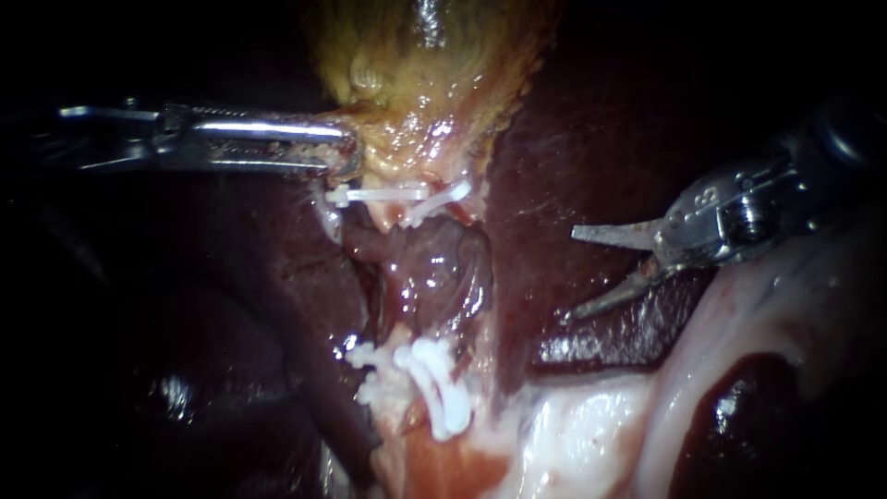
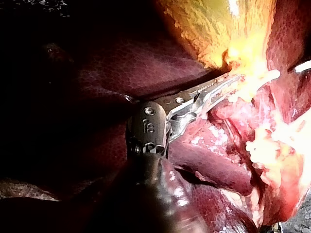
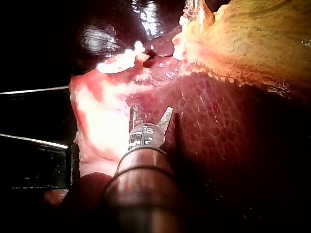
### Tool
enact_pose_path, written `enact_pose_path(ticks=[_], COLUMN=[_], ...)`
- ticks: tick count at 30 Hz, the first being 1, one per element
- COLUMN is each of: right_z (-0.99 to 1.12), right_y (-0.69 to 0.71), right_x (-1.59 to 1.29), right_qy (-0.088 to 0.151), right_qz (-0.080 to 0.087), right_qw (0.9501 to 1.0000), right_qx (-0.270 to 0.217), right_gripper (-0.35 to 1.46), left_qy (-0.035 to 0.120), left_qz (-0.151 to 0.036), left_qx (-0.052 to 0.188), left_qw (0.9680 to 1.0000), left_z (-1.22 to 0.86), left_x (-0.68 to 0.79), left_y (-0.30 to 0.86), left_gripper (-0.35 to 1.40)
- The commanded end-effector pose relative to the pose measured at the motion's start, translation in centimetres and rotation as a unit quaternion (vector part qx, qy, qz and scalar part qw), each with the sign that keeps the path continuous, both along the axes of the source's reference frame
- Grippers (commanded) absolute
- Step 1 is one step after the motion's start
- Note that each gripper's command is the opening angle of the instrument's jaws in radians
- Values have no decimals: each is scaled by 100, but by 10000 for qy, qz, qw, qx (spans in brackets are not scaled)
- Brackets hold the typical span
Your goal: Go back from the cut right tube
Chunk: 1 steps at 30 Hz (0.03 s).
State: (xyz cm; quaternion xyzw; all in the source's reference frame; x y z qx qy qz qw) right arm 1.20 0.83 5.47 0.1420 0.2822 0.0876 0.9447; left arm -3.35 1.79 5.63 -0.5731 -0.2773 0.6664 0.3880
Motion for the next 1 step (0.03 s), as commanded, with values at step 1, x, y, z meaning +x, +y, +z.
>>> enact_pose_path(ticks=[1], right_z=[1], right_y=[1], right_x=[5], right_qy=[-35], right_qz=[116], right_qw=[9998], right_qx=[134], right_gripper=[140], left_qy=[-10], left_qz=[11], left_qx=[13], left_qw=[10000], left_z=[-5], left_x=[4], left_y=[2], left_gripper=[-35])
